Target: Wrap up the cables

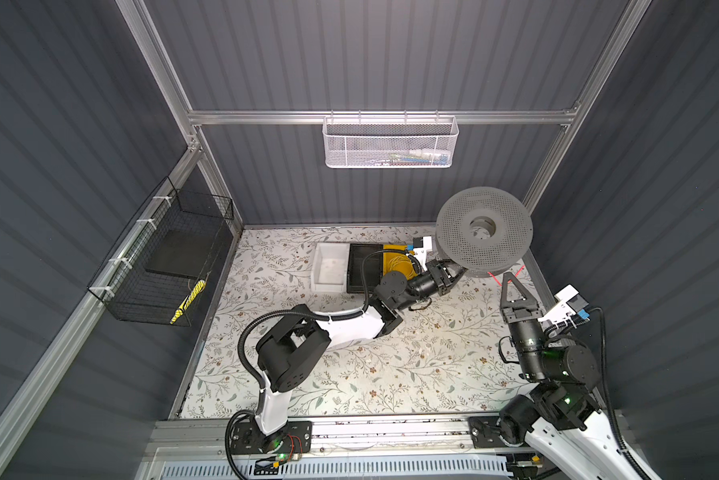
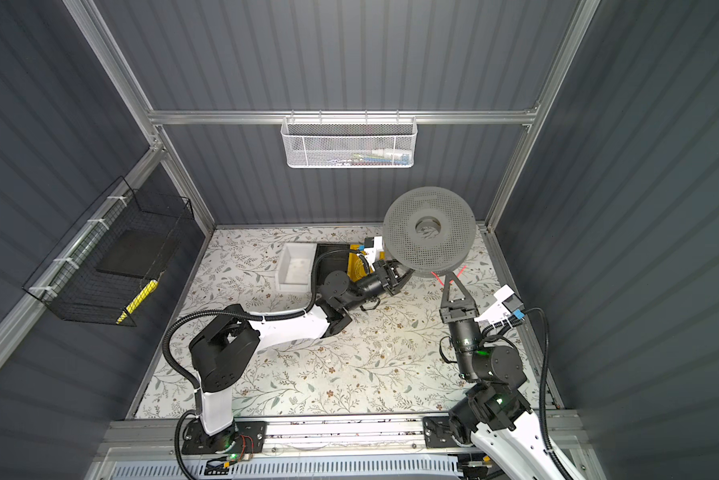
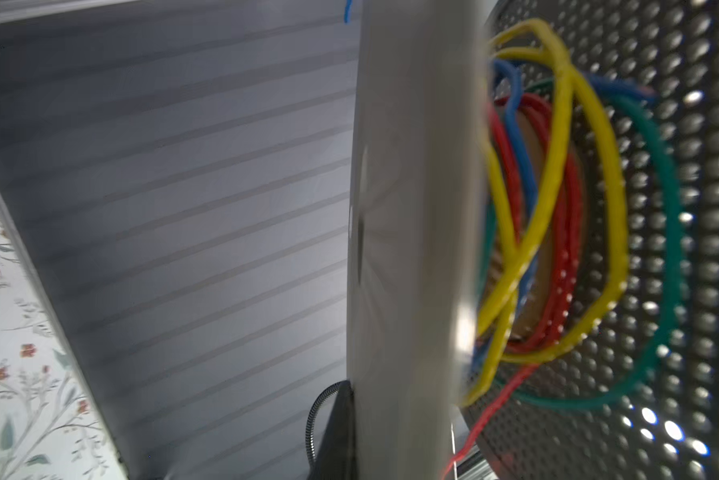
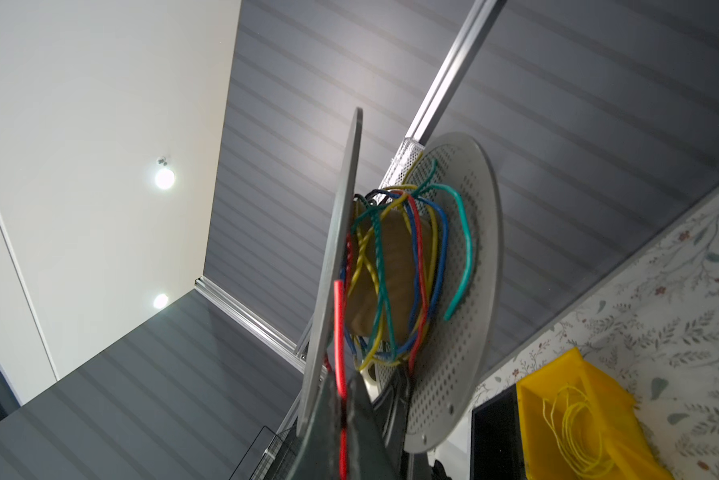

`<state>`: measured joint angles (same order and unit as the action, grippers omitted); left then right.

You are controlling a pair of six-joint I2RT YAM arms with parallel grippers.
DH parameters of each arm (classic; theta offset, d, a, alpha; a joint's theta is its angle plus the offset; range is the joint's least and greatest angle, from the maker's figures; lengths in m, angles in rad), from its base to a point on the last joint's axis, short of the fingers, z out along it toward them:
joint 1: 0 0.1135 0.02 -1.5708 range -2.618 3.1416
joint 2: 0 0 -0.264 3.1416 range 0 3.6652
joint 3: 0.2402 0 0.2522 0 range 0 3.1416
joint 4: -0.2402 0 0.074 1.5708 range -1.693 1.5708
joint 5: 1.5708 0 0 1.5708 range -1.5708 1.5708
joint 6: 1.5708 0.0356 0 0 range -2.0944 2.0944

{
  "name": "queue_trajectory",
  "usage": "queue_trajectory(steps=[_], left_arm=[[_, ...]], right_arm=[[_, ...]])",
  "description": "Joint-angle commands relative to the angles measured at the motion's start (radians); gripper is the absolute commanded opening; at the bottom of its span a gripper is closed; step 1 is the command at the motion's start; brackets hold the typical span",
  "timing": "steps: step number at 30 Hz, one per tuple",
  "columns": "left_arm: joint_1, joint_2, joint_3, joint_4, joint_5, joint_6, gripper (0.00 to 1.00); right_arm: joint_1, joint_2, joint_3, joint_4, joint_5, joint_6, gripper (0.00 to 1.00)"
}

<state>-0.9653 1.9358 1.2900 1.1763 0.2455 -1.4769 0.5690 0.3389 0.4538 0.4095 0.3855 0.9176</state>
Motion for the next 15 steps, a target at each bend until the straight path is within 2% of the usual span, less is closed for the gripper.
queue_trajectory(steps=[1,4,9,15], left_arm=[[0.101,-0.059,0.105,0.283,-0.205,-0.088,0.00],[0.102,-0.072,0.081,0.304,-0.163,-0.090,0.00],[0.113,-0.096,-0.004,0.353,-0.060,-0.108,0.00],[0.126,-0.151,-0.043,0.354,0.046,-0.082,0.00]], right_arm=[[-0.014,-0.060,-0.006,0.049,0.090,-0.077,0.00],[-0.028,-0.061,0.095,-0.121,0.108,-0.119,0.00],[-0.066,-0.029,0.267,-0.306,0.116,-0.148,0.00],[-0.071,0.012,0.374,-0.402,0.123,-0.148,0.00]])
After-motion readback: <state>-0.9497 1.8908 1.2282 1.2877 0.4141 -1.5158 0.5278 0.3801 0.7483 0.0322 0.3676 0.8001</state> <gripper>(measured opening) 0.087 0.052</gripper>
